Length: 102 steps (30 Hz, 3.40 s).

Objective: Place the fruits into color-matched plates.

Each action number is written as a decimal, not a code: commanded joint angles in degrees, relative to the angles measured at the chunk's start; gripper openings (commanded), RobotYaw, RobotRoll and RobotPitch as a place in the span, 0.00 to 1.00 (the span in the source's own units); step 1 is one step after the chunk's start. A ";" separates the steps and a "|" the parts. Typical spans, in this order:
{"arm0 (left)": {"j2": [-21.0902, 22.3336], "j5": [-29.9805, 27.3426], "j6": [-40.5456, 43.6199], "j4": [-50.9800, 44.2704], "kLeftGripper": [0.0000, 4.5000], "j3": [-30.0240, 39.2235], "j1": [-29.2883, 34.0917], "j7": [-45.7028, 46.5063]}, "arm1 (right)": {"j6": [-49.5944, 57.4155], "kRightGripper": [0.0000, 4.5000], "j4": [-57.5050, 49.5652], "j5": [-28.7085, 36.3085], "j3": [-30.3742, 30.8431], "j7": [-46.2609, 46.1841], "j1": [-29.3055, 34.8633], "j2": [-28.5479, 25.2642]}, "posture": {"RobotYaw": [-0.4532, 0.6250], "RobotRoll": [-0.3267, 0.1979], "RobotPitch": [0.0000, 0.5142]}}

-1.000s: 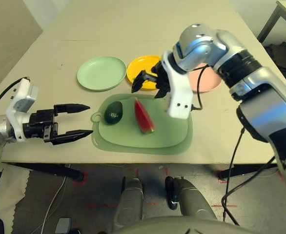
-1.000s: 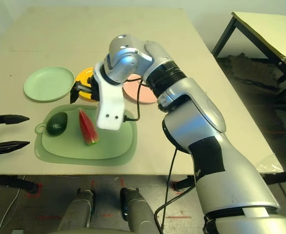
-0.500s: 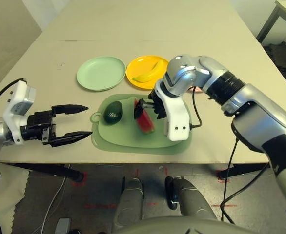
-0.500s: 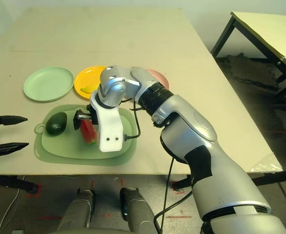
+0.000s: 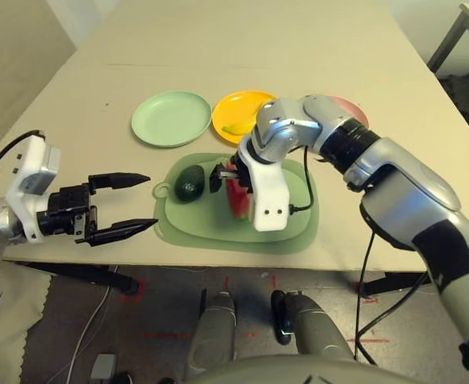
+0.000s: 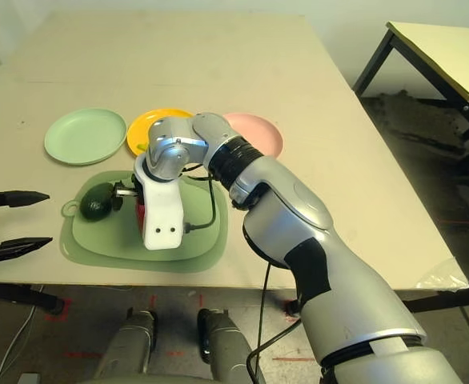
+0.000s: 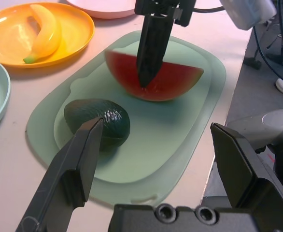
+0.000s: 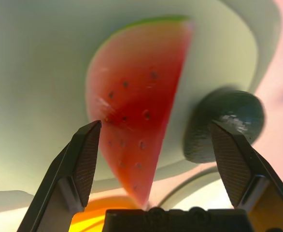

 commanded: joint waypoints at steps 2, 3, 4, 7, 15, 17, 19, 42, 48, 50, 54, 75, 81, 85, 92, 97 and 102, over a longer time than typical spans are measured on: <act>-0.59 -0.87 0.55 -1.74 1.00 0.67 0.78 0.89 | -0.57 0.99 1.22 -3.16 1.98 -2.28 0.07 0.75 | 0.60 0.62 0.37; -0.63 -0.95 0.50 -1.82 1.00 0.59 0.66 1.13 | -0.49 0.99 1.61 -3.50 2.18 -2.53 0.14 0.92 | 0.60 0.62 0.37; -0.65 -0.97 0.43 -1.85 1.00 0.49 0.51 1.33 | -0.39 0.99 1.99 -3.81 2.39 -2.70 0.23 1.05 | 0.60 0.62 0.38; -0.63 -1.09 0.35 -2.03 1.00 0.53 0.48 1.57 | 0.01 0.99 3.11 -3.71 2.70 -2.05 0.66 1.29 | 0.60 0.62 0.38; -1.57 -1.18 -0.38 -2.88 1.00 0.28 2.11 1.21 | 6.54 0.99 5.40 2.79 1.96 10.01 5.05 1.55 | 0.60 0.62 0.39; -1.81 -1.01 -0.27 -3.12 1.00 -0.05 2.01 1.35 | 7.77 0.99 4.91 3.46 1.73 11.47 5.52 1.46 | 0.60 0.62 0.40; -1.82 -0.78 -0.23 -3.10 1.00 -0.41 1.63 1.41 | 8.75 0.99 4.42 4.07 1.57 12.91 5.83 1.28 | 0.60 0.62 0.40; 0.47 6.67 -7.97 3.70 1.00 -7.69 -5.73 -3.57 | 17.41 0.48 -0.03 13.68 -4.11 25.53 6.60 -1.58 | 0.54 0.62 0.39; 0.32 6.80 -8.31 5.54 1.00 -7.97 -7.50 -3.22 | 18.45 0.48 4.92 16.27 -8.48 27.03 -0.34 -5.43 | 0.52 0.62 0.38; -0.25 6.15 -7.81 6.00 1.00 -7.75 -8.57 -2.61 | 18.12 0.48 7.53 14.52 -8.97 24.90 -2.61 -7.19 | 0.52 0.62 0.38; -2.68 2.76 -4.76 5.43 1.00 -6.94 -12.78 0.85 | 20.53 0.48 13.95 9.67 -8.65 17.61 -6.64 -10.64 | 0.51 0.62 0.37; -1.54 2.18 -1.79 0.75 1.00 -5.95 -9.48 2.88 | 40.34 0.48 27.12 -13.62 -1.40 -19.96 0.41 -15.30 | 0.54 0.62 0.42; -0.96 1.39 -0.28 -0.99 1.00 -5.30 -7.99 2.84 | 42.88 0.48 27.42 -14.92 -1.79 -24.22 0.87 -14.97 | 0.54 0.62 0.44; -1.01 1.53 -0.20 -0.66 1.00 -5.86 -8.64 2.94 | 43.40 0.78 27.52 -14.97 -2.30 -24.89 0.36 -15.03 | 0.53 0.62 0.45; -1.35 3.08 -1.89 2.48 1.00 -8.08 -12.40 2.04 | 41.35 0.99 27.17 -13.75 -3.97 -20.90 -2.65 -17.35 | 0.50 0.62 0.43; 0.01 4.73 -4.44 5.86 1.00 -8.82 -14.65 -0.29 | 36.43 0.99 26.07 -8.85 -8.86 -9.31 -6.11 -21.74 | 0.49 0.62 0.41; 2.95 7.00 -7.93 10.07 1.00 -9.03 -15.98 -4.51 | 34.87 0.99 23.79 1.81 -18.01 7.52 -7.41 -26.23 | 0.46 0.62 0.40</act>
